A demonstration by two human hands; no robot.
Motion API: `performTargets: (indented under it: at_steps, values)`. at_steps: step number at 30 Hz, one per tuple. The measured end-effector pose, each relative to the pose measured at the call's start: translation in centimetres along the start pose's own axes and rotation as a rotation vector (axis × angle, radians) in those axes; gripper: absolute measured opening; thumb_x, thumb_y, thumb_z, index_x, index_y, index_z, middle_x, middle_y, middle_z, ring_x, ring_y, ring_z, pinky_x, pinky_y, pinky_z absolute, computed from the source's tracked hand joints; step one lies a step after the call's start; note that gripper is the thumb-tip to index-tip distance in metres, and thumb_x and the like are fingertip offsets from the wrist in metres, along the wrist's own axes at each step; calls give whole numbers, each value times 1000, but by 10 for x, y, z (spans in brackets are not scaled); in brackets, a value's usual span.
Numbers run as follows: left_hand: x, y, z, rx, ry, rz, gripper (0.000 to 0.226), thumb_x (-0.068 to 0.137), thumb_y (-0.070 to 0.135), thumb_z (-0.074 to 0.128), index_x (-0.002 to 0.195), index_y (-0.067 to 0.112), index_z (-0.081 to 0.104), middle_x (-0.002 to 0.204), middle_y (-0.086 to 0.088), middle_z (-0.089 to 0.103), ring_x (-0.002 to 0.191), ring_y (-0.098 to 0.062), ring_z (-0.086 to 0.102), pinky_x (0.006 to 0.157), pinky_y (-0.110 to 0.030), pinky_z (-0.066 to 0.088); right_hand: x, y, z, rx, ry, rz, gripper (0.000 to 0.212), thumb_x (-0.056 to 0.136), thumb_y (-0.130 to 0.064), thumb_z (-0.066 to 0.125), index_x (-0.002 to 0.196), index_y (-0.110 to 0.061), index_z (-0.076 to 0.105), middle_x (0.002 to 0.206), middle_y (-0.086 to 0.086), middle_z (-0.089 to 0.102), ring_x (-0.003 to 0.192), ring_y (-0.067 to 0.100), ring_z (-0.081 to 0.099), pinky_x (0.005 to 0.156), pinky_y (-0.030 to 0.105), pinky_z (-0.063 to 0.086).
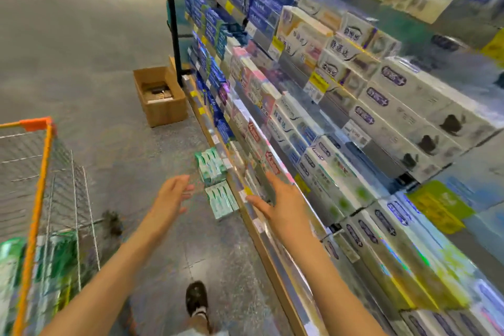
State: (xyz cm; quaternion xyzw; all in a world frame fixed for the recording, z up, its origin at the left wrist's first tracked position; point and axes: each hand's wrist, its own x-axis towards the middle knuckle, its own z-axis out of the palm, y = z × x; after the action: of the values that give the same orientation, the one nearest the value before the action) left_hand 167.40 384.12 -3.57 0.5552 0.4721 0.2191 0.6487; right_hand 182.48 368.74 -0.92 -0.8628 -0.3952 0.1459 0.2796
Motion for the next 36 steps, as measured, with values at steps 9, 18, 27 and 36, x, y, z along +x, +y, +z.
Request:
performTargets:
  at_steps: [9,18,27,36]
  values:
    - [187,-26,-19,405,76,23,35,100,31,37,128,13,49,123,-6,55,115,-21,50,88,-30,35,183,43,78,-66,-119,85,73,85,-54,56,146,-24,32,139,5,50,127,29,39,101,39,36]
    - [384,-172,-4,704,-19,-25,41,99,29,42,131,4,47,126,-14,55,109,-24,53,85,-29,38,322,153,237,23,-219,182,61,85,-39,65,137,-14,47,126,17,57,115,35,51,92,43,45]
    - [557,-449,61,983,-238,2,38,101,30,37,127,4,45,126,-19,54,109,-33,53,90,-39,44,398,334,514,174,-410,329,59,90,-27,63,139,-3,40,130,16,52,118,28,51,98,32,40]
    - [674,-576,119,1893,-655,382,83,93,23,54,151,20,-6,157,-10,4,144,-30,9,113,-48,20,425,432,693,-104,-569,381,78,87,-41,63,143,0,27,144,18,32,132,33,33,107,39,33]
